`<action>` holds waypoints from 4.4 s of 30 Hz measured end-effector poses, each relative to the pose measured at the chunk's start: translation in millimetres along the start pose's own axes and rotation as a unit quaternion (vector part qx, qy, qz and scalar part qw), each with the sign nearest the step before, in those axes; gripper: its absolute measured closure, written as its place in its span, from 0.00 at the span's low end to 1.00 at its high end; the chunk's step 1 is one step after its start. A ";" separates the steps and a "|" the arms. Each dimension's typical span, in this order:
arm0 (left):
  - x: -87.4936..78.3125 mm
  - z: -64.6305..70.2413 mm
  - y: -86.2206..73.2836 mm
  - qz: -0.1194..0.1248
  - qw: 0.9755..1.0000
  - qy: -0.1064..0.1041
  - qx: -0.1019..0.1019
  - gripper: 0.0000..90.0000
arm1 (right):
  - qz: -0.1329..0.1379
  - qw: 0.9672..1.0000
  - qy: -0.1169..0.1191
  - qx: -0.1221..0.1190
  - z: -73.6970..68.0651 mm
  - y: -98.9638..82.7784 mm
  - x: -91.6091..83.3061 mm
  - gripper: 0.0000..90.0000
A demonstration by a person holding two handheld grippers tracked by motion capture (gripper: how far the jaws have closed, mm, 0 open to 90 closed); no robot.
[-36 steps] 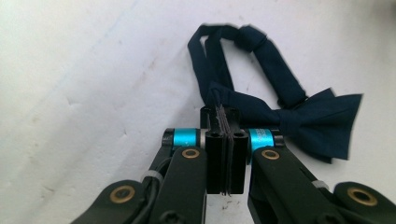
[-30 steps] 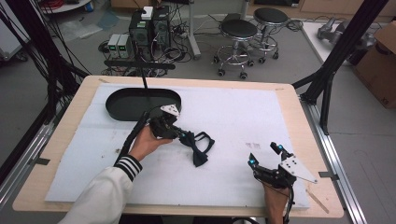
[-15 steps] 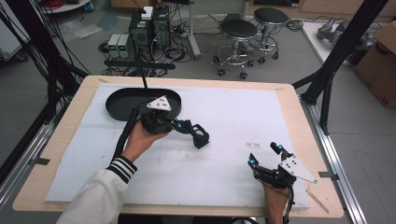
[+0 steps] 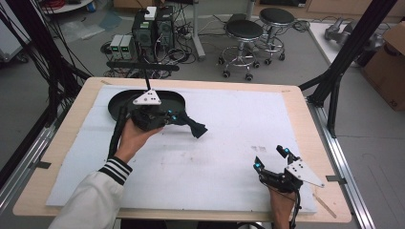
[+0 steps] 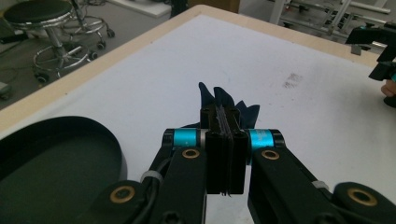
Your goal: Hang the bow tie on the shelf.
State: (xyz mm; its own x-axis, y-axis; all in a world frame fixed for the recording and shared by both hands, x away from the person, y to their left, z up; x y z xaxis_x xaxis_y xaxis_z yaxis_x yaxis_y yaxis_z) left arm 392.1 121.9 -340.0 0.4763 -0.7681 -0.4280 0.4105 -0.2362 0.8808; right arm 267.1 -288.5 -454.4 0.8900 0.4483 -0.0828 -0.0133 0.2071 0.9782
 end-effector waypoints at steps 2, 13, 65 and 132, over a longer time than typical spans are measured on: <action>-5.2 -1.3 4.9 0.011 1.000 0.003 0.001 0.99 | 0.000 1.000 0.000 0.000 -0.1 0.0 0.0 0.10; -28.8 -6.8 28.1 0.042 0.999 0.028 0.014 0.99 | -0.001 1.000 0.000 0.001 -0.5 0.1 -0.2 0.10; -89.3 -69.5 89.0 0.140 0.977 0.159 -0.003 0.99 | -0.003 1.000 -0.001 -0.004 -1.0 0.3 0.5 0.10; -43.7 -107.2 33.8 0.014 0.970 0.242 -0.032 0.99 | -0.001 1.000 -0.001 0.000 -0.2 0.1 0.1 0.10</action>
State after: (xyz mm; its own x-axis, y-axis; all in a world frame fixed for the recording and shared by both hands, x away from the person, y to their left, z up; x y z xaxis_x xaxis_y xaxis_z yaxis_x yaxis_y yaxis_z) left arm 468.5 211.3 -313.3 0.7907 -0.4014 -0.4622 0.4319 -0.1693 0.8859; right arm 267.1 -288.2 -454.4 0.8908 0.4466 -0.0842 -0.0118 0.2080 0.9781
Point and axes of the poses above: each handheld gripper's, and its own axes: x roughly forward along the jaws, y roughly out of its top, z roughly to its right, the point moved 2 cm from there along x, roughly forward along the jaws, and after that the axes turned 11 degrees about -x, right-handed, at the moved point
